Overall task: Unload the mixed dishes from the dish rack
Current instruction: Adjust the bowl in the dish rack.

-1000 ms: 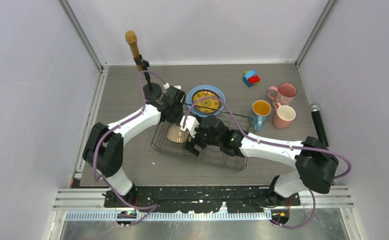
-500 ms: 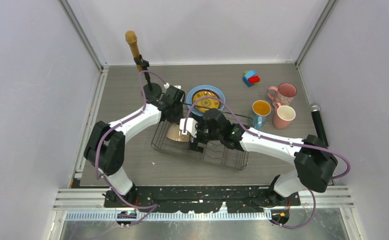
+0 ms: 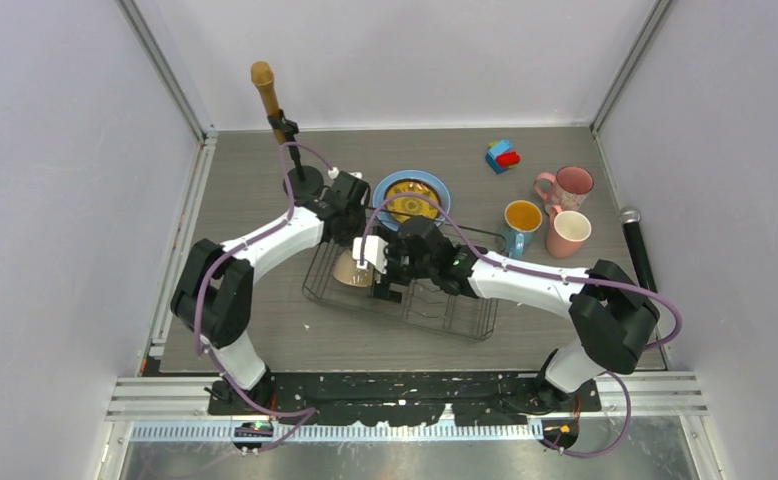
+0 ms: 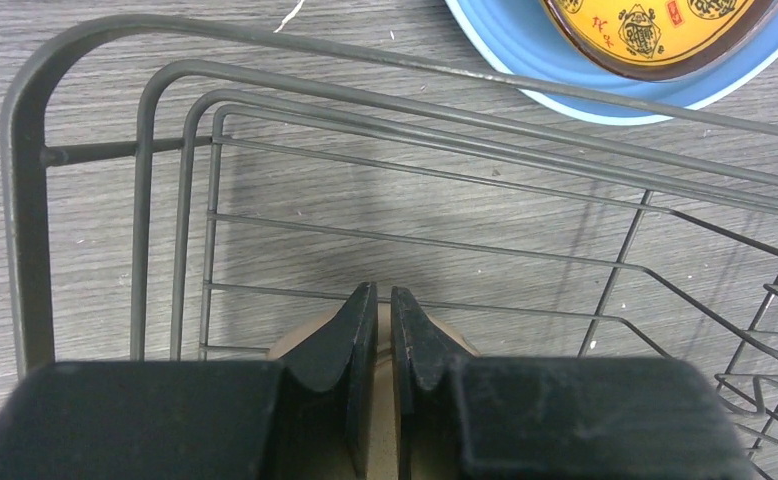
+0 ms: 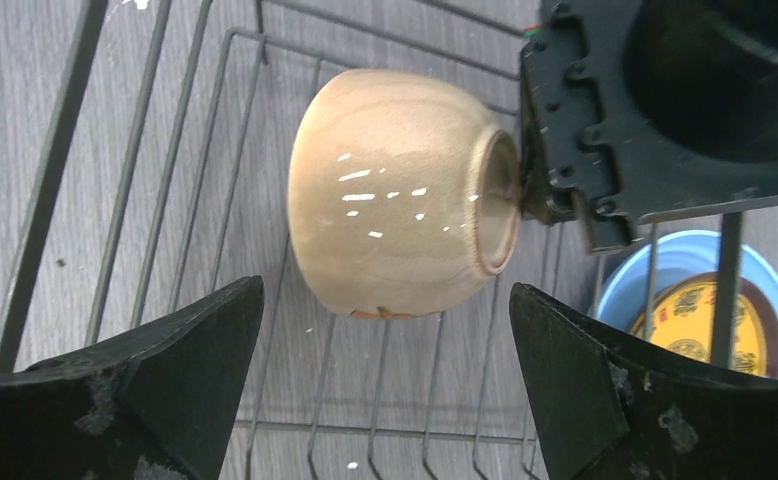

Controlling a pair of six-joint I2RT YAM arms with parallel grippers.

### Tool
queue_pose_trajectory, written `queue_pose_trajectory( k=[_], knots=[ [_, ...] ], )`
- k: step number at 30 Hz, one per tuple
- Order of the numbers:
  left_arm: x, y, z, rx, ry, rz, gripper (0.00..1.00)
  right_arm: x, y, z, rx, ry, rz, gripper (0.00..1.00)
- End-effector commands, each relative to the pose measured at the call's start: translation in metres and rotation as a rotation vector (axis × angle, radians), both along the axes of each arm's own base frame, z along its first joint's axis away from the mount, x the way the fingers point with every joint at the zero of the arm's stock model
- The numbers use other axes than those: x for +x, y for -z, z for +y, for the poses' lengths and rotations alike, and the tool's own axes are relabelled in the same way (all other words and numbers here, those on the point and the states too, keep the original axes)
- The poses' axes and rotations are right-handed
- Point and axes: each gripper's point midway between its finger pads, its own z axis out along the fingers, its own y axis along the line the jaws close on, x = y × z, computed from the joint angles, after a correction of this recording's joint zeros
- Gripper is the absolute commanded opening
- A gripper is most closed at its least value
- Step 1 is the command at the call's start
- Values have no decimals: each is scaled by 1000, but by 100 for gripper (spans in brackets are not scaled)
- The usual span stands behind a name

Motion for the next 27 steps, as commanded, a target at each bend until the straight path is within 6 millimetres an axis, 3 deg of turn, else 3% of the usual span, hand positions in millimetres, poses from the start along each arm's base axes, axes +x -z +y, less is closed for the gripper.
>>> queue_pose_trajectory(
  k=[1, 4, 10, 14, 18, 22, 25, 27],
  knots=[
    [-13, 20, 9, 45, 4, 85, 12, 25, -38, 12, 103, 57, -145, 100],
    [-13, 22, 9, 47, 1, 91, 12, 29, -40, 8, 94, 65, -186, 100],
    [-12, 28, 8, 53, -1, 113, 10, -3, -18, 4, -16, -105, -88, 100],
    [-12, 30, 7, 50, 1, 121, 10, -21, -15, 8, 4, -200, -46, 100],
    [-13, 27, 5, 37, 5, 115, 12, -11, -18, 7, 3, -160, -82, 100],
    [-6, 8, -3, -5, 25, 70, 17, -3, -26, 8, 55, -108, -123, 100],
    [1, -21, -9, -33, 59, 15, 22, -2, -34, 9, 93, -86, -134, 100],
    [-1, -39, -10, -37, 106, -22, 35, -2, -36, 6, 98, -71, -135, 100]
  ],
)
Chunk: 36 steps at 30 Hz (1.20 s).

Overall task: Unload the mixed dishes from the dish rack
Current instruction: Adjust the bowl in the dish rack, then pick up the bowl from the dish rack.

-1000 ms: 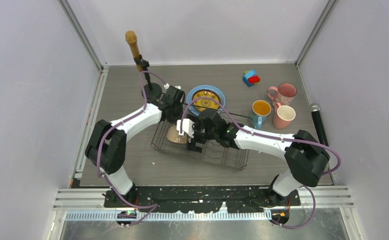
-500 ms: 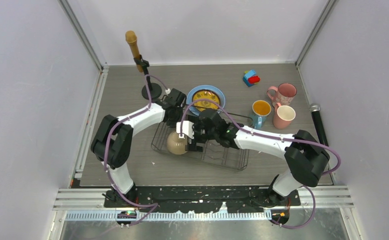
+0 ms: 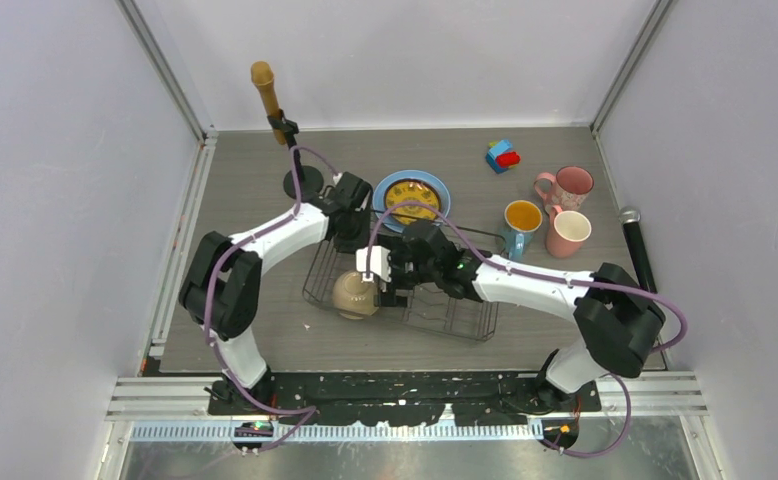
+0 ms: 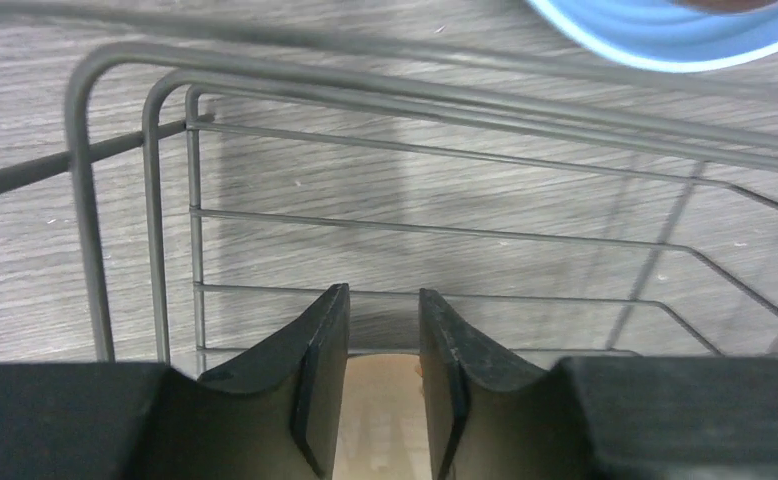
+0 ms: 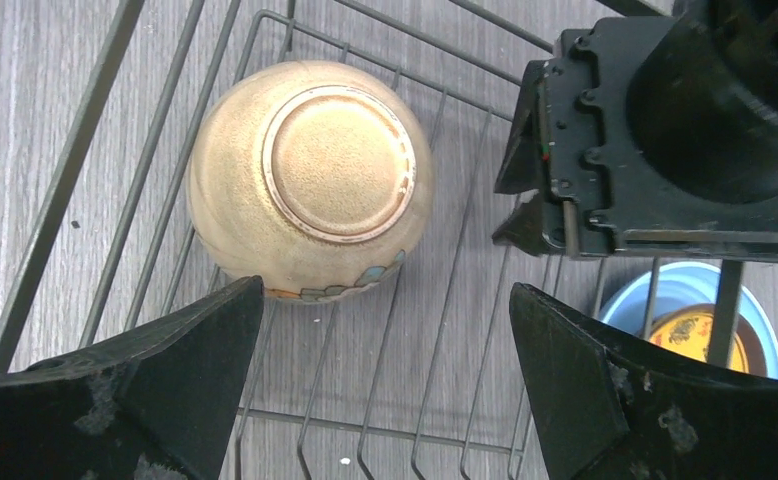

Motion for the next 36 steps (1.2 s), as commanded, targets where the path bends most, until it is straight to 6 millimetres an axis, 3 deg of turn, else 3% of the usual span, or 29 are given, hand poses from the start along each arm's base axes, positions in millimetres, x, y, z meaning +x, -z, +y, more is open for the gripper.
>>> queue_pose_trajectory(
  k=[1, 3, 6, 11, 16, 24, 32, 36],
  knots=[
    [10, -74, -14, -97, 105, -150, 44, 7, -40, 5, 119, 40, -73, 100],
    [-2, -89, -6, -97, 140, -182, 57, 6, -39, -1, 112, 60, -75, 100],
    [-22, -95, 10, -84, 146, -206, 67, 4, -43, -6, 128, 66, -88, 100],
    [-59, -84, 23, -97, 203, -169, 71, 4, -43, -2, 144, 63, -79, 100],
    [-78, -64, 27, -59, 274, -105, 71, 5, -45, 2, 170, 64, -75, 100],
    [-75, -41, 22, -37, 291, -36, 63, 5, -39, -1, 147, 78, -63, 100],
    [-54, -22, 14, -20, 197, -11, 48, 6, -35, -2, 136, 84, -56, 100],
    [-38, -21, 9, -18, 154, -31, 47, 5, -32, -4, 125, 89, -51, 100]
  ],
)
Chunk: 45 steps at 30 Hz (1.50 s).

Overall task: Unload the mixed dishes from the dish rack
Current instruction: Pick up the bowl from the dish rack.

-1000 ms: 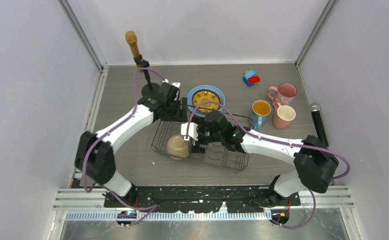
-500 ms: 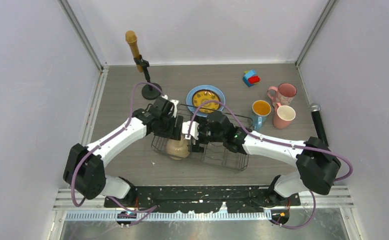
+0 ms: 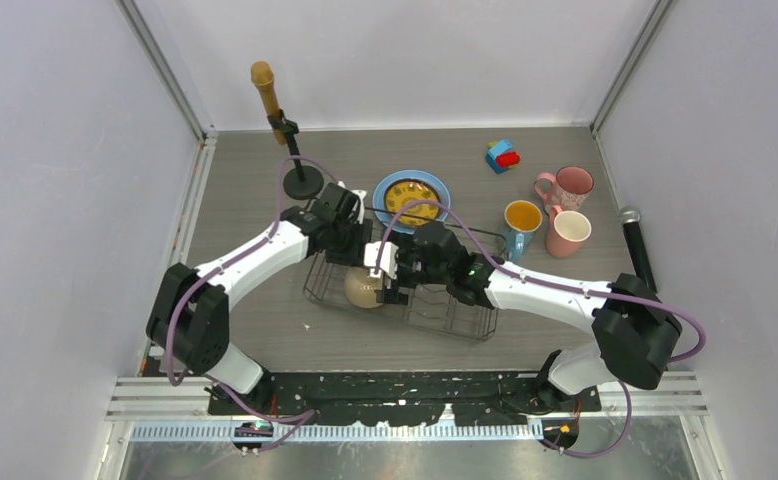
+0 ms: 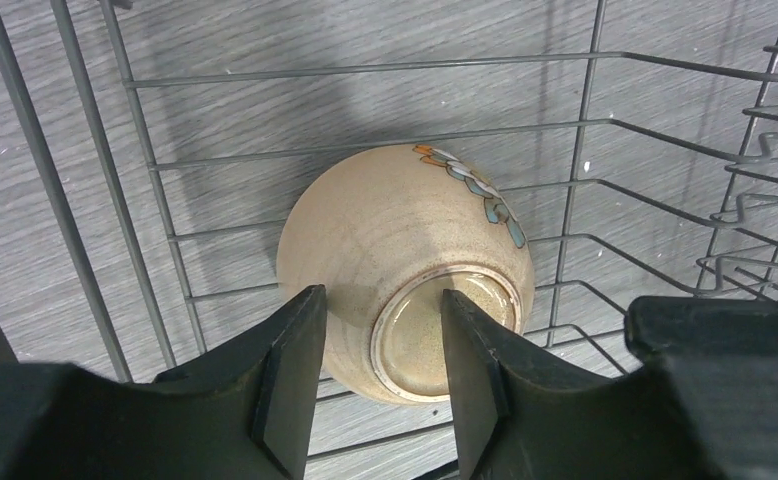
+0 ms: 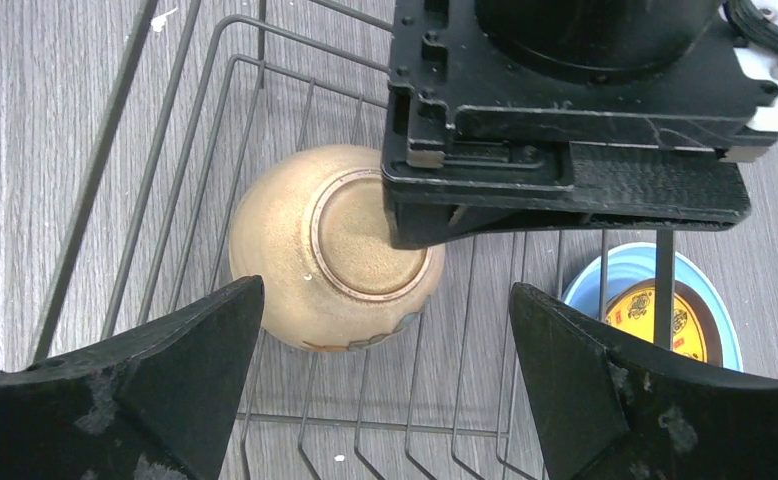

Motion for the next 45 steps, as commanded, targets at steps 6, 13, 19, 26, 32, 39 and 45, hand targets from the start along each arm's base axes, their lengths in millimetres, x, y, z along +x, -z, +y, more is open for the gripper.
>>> queue_pose_trajectory(
  k=[6, 13, 19, 26, 32, 39, 45],
  knots=[
    [26, 22, 3, 90, -95, 11, 44, 6, 2, -1, -25, 14, -33, 100],
    [27, 38, 14, 135, -113, 63, 25, 9, 4, -5, -50, 25, -47, 100],
    [24, 45, 24, 143, -129, 86, 21, 10, 1, -6, -44, 31, -53, 100],
    [23, 49, 15, 105, -108, 113, 20, 9, 1, 2, -66, -18, -58, 100],
    [26, 52, 11, 94, -103, 125, 19, 15, 13, 7, -155, -61, -53, 100],
    [26, 52, 9, 87, -99, 130, 18, 29, 22, 19, -168, -57, -66, 100],
    [24, 52, 8, 82, -101, 134, 18, 50, 15, 23, -67, 60, -149, 100]
  ],
)
